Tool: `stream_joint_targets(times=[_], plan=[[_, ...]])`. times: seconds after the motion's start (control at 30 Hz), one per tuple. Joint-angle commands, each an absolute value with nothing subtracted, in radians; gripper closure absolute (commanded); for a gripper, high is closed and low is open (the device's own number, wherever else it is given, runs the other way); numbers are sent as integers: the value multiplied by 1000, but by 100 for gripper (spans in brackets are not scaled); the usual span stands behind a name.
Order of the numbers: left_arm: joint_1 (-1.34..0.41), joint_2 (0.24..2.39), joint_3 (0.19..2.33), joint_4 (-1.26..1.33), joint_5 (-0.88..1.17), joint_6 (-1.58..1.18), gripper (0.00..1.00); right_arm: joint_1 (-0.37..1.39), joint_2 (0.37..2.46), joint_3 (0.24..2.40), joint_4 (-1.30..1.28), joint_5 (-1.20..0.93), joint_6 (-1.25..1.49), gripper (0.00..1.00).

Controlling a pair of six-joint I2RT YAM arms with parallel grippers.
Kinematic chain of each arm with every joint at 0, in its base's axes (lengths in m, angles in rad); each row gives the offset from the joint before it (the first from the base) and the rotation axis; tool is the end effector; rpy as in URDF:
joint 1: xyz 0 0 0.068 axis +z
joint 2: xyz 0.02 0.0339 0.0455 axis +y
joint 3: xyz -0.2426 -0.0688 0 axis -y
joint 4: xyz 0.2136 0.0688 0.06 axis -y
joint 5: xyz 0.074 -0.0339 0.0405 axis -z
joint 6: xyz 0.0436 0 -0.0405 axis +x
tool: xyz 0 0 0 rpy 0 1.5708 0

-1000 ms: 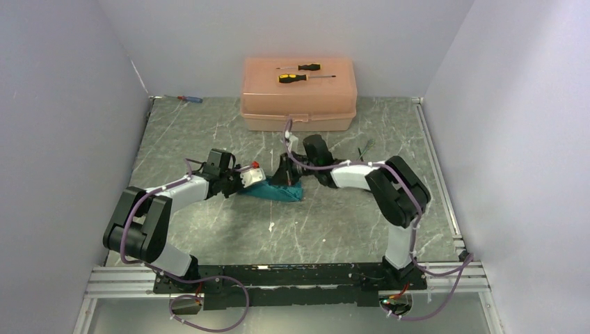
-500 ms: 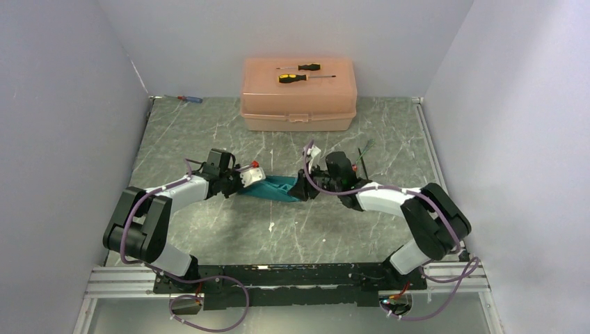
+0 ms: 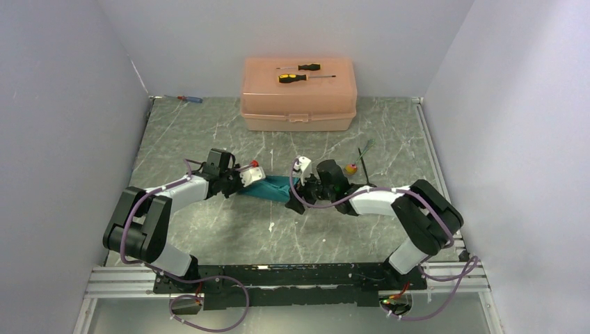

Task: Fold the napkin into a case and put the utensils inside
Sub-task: Smooth out the smaller rectangle-folded napkin at the center of the board.

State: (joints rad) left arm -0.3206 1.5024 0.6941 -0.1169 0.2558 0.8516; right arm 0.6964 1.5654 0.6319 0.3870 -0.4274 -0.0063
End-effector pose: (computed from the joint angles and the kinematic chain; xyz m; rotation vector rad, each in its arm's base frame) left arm 0.2473 -0.0937 0.1497 1.4452 1.9859 -0.0891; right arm 0.2118 0.2006 0.1610 -0.9940 1.9436 0.8546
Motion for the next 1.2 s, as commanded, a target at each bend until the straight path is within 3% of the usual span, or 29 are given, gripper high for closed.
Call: stream_joint_targets(times=[0.0,0.1,0.23,0.47,0.73,1.17], plan=[[-322,1515,681,-221,259,830,97,708,1606,699,388,-389,-65,33],[-322,1513,683,-224,258,831,97,709,1603,698,406,-366,-71,50],[-322,1516,680,-216,258,838,97,710,1610,714,388,-364,-89,58],[-323,1512,690,-201,257,848,97,651,1731,855,248,-480,-71,89],[-322,1510,739,-211,249,790,97,592,1875,1019,94,-560,-61,96],[-323,1511,859,-278,254,678,97,565,2014,1113,-67,-581,-79,97]])
